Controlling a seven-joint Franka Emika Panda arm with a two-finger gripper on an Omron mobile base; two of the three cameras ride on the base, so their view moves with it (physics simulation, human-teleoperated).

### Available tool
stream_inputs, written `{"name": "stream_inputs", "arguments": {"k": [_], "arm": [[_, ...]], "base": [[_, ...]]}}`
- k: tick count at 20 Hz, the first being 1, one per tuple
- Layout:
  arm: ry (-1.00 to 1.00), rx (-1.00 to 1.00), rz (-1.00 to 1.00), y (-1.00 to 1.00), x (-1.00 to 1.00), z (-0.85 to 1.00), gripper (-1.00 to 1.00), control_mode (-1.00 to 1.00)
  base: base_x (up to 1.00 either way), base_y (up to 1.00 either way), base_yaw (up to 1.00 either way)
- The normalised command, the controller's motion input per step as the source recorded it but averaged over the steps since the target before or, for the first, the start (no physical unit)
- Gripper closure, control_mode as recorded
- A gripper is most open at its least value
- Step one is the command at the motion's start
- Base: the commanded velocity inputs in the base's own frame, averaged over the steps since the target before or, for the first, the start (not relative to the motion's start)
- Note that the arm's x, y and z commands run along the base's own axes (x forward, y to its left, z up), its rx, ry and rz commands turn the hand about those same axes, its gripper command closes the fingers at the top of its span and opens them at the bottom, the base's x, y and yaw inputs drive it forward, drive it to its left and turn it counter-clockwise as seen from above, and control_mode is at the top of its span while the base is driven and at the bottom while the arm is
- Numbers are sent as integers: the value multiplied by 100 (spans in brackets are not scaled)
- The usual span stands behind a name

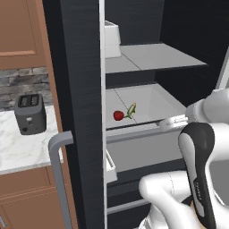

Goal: Place one tomato and one fish in each tupperware on the nearby counter, to pack two identical lunches.

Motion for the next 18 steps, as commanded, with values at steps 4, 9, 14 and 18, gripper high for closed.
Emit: {"name": "stream_inputs", "arguments": {"k": [4, 9, 14, 18], "arm": [[3, 0, 0, 28, 29, -31, -100, -100], [0, 0, -9, 29, 22, -20, -100, -100], [-1, 6, -18, -2, 48, -4, -100, -100], [-1, 6, -9, -17, 47, 0, -100, -100]], "base": [[0, 0, 0], [0, 0, 0], [0, 0, 0], [0, 0, 0]]}}
